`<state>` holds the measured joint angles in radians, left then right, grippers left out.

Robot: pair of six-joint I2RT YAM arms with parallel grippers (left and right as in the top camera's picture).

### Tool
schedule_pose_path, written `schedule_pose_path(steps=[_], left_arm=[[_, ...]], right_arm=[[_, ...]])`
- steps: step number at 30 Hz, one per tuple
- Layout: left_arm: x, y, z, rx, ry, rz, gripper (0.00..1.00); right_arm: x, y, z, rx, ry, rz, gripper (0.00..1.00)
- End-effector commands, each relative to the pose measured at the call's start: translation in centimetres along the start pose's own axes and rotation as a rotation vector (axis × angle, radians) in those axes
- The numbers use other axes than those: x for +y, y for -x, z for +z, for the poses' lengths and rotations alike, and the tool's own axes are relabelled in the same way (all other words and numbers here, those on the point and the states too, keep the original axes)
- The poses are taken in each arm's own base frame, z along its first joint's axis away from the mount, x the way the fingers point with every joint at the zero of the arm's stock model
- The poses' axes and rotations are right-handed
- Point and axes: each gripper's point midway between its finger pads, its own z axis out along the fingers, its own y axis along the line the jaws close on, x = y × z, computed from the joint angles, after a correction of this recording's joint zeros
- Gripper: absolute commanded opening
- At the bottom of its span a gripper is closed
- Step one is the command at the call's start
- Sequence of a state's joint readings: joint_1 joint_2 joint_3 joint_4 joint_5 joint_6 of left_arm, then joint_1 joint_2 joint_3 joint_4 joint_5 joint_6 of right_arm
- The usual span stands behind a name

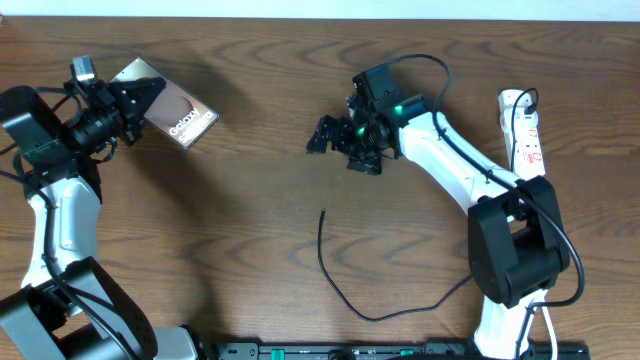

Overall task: Plug charger to phone and switch on socket
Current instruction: 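Lower the right gripper down over the black cable's USB-C plug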

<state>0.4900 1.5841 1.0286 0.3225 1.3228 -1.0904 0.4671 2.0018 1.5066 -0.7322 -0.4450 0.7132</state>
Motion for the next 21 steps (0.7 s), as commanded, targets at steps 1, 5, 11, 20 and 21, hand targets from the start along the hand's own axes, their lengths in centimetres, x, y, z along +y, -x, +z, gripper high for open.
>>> schedule_pose_path(steps=[1,5,11,20,21], left_arm=[[-0.4,-0.4,-0.1,0.025,-0.016,0.037,0.08],[-0.4,-0.4,-0.1,0.025,-0.017,0.038,0.07],[-0.5,-0.5,-0.1,0.029,-0.019,0.11,0.07],[-0.6,-0.9,-0.1,0.049,-0.029,0.117,0.08],[-0.6,-0.9,-0.1,0.049,-0.029,0.117,0.08]], right_arm=[[-1.8,-0.3,0.2,-0.037,-0.147,-0.065,0.99],[-2.7,-2.7,0.7,0.035,-0.21,-0.081,0.99],[-2.9,-7.1,1.1,0.158,-0.281,-0.138,0.99],[-3.2,-9.8,3.0,0.177,-0.353,-0.17,0.99],[-3.3,-9.9,3.3,0.176,-0.353,-0.167,0.99]])
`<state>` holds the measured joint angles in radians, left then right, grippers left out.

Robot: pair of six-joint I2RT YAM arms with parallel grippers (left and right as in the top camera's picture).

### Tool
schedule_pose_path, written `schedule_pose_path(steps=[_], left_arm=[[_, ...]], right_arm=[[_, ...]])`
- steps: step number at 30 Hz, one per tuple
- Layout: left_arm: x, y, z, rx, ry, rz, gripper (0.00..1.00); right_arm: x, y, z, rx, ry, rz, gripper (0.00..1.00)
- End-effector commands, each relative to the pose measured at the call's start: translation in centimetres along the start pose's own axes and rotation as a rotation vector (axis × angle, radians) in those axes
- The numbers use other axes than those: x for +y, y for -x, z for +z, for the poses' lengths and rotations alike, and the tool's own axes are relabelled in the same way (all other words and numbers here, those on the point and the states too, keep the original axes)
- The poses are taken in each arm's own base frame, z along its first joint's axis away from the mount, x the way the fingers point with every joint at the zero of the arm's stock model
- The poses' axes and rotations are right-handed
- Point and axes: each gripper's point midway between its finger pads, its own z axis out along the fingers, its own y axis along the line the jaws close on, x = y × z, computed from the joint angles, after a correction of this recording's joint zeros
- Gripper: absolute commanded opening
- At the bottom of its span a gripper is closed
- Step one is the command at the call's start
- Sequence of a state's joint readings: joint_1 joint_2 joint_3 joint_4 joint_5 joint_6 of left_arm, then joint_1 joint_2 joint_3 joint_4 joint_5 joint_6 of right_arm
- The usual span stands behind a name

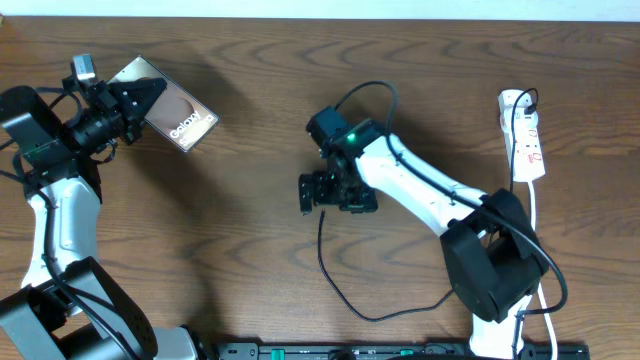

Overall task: Plug charger to phone and switch on socket
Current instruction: 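Lower the right gripper down over the black cable's USB-C plug, then align and close the right gripper on the cable's plug end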

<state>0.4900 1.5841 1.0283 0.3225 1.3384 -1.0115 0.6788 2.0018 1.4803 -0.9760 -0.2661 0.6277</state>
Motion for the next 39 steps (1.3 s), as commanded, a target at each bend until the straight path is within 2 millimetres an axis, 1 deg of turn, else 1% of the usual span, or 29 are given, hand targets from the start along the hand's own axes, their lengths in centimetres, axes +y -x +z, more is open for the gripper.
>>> schedule_pose_path(steps=[1,3,6,11,12,14,22,28,35,39], left_arm=[[-0.6,-0.6,-0.1,0.033,-0.023,0.039,0.07],[-0.6,-0.6,-0.1,0.033,-0.023,0.039,0.07],[-0.6,-0.6,-0.1,0.033,-0.023,0.039,0.08],[-0.6,-0.6,-0.1,0.033,-0.023,0.039,0.07],[-0.6,-0.6,-0.1,0.033,-0.023,0.038,0.07],[-0.6,-0.5,-0.1,0.033,-0.023,0.039,0.08],[-0.6,-0.5,-0.1,0.032,-0.023,0.04,0.08],[-0.5,-0.5,-0.1,0.029,-0.021,0.046,0.08],[-0.5,-0.5,-0.1,0.029,-0.021,0.046,0.08],[-0.5,-0.5,-0.1,0.03,-0.022,0.046,0.07]], right_arm=[[-0.8,-0.5,1.6,0.012,-0.044,0.021,0.99],[-1.0,-0.4,2.0,0.01,-0.056,0.023,0.99],[-2.2,-0.3,2.6,0.002,-0.118,0.056,0.99],[-3.2,-0.5,4.3,0.028,-0.161,0.079,0.99],[-3.4,-0.6,4.6,0.035,-0.167,0.082,0.98],[-3.5,-0.8,5.1,0.05,-0.178,0.081,0.92],[-3.1,-1.1,5.3,0.053,-0.179,0.076,0.9],[-3.1,-1.4,5.3,0.059,-0.183,0.083,0.84],[-3.3,-1.8,5.3,0.07,-0.196,0.125,0.88],[-3.3,-2.0,5.3,0.075,-0.195,0.16,0.88]])
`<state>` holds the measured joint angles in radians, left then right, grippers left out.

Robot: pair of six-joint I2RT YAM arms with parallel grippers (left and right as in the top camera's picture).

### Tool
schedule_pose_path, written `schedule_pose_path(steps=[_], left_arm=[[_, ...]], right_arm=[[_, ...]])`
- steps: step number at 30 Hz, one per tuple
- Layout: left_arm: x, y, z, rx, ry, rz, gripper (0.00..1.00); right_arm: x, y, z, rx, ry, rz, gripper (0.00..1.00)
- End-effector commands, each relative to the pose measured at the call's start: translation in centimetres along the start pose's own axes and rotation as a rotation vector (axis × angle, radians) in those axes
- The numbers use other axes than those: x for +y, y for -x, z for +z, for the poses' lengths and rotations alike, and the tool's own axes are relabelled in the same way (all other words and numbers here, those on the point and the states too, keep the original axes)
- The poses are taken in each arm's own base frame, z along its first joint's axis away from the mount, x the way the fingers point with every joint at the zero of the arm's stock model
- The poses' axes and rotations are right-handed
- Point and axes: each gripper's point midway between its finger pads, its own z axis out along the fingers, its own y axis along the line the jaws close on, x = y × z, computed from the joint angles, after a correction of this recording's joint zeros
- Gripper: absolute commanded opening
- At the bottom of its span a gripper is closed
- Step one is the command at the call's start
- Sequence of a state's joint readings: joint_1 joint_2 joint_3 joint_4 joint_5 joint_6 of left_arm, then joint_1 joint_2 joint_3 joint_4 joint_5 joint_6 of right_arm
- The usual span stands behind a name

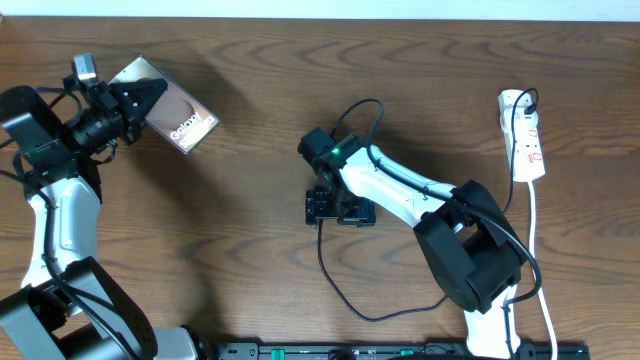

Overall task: Plug charger to phone and switch on socket
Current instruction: 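Align and close the right gripper on the cable's plug end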

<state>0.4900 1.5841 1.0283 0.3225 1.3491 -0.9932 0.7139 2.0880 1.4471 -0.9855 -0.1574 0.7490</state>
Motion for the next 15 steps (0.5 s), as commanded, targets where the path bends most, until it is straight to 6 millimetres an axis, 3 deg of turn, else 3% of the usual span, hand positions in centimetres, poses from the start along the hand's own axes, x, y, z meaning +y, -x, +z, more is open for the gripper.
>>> schedule_pose_path(steps=[1,6,15], left_arm=[[-0.45,-0.32,-0.08,0.02,-0.016,0.028,0.08],[-0.45,-0.33,-0.08,0.02,-0.017,0.028,0.08],[-0.45,-0.33,-0.08,0.02,-0.017,0.028,0.08]], right_arm=[[-0.38,-0.77,1.53,0.042,-0.029,0.049,0.88],[-0.58,-0.98,1.51,0.05,-0.038,0.086,0.73],[-0.51,-1.15,1.53,0.052,-0.041,0.094,0.62]])
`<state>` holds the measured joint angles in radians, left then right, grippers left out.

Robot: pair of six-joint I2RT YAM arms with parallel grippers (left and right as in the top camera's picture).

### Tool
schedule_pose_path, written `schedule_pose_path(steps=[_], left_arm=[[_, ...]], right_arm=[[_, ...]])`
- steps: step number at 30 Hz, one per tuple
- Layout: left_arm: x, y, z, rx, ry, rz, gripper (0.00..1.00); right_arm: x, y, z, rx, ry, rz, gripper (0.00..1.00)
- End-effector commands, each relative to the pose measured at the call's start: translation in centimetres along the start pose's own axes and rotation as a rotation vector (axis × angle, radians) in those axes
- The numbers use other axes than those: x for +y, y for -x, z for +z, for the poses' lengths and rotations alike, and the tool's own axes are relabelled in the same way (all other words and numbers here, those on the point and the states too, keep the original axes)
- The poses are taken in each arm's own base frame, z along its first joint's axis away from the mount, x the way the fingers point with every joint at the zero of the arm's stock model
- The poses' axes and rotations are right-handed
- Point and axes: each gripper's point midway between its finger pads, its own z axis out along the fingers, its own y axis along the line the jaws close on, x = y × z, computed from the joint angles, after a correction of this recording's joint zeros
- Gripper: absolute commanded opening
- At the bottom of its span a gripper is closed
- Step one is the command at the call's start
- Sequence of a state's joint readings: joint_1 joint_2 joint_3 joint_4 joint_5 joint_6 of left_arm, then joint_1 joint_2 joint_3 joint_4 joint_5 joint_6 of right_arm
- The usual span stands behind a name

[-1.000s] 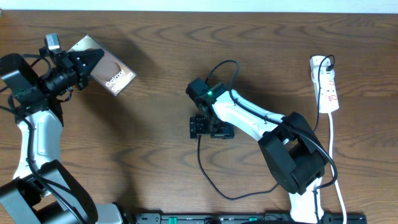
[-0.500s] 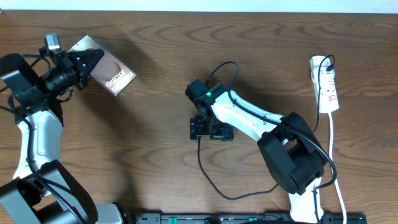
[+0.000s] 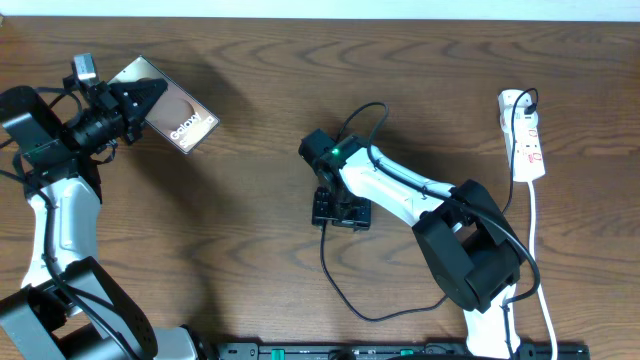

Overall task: Plug charger to phone and switch on socket
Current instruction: 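Align and close the right gripper on the cable's plug end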

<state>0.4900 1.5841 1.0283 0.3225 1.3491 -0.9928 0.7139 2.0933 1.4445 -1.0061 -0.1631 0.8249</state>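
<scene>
The phone, dark with a "Galaxy" label, is at the far left of the table, held at its left edge in my left gripper, which is shut on it. My right gripper points down at the table's middle, over the free end of the thin black charger cable. Whether its fingers have closed on the plug cannot be told from overhead. The cable loops toward the front and runs right. The white socket strip lies at the far right.
A black rail runs along the front edge of the wooden table. The right arm's white links stretch from the right front to the middle. A white cord drops from the socket strip toward the front.
My right gripper has shifted slightly toward the front, lower over the cable's end. The left arm and the phone are where they were.
At first my right gripper hung over the table's middle back, away from the cable's end. Then it stood further left and nearer the front, then right at the cable tip, and now a little lower on it. My left gripper kept hold of the phone throughout.
</scene>
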Motion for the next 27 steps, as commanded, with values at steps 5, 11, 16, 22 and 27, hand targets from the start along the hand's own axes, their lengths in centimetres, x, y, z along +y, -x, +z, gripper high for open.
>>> schedule_pose_path(steps=[5,11,16,22,27], left_arm=[[-0.5,-0.3,-0.1,0.02,-0.017,0.028,0.08],[-0.5,-0.3,-0.1,0.021,-0.017,0.031,0.07],[-0.5,-0.3,-0.1,0.021,-0.017,0.031,0.08],[-0.5,-0.4,-0.1,0.022,-0.017,0.03,0.07],[-0.5,-0.4,-0.1,0.022,-0.017,0.03,0.08]], right_arm=[[-0.1,-0.6,1.3,0.026,-0.025,0.013,0.57],[0.1,-0.1,1.3,0.009,-0.017,0.012,0.61],[0.2,0.5,1.2,-0.014,-0.009,0.023,0.62],[-0.1,1.3,1.1,-0.042,-0.015,0.045,0.64],[-0.4,1.7,1.1,-0.042,-0.013,0.058,0.63]])
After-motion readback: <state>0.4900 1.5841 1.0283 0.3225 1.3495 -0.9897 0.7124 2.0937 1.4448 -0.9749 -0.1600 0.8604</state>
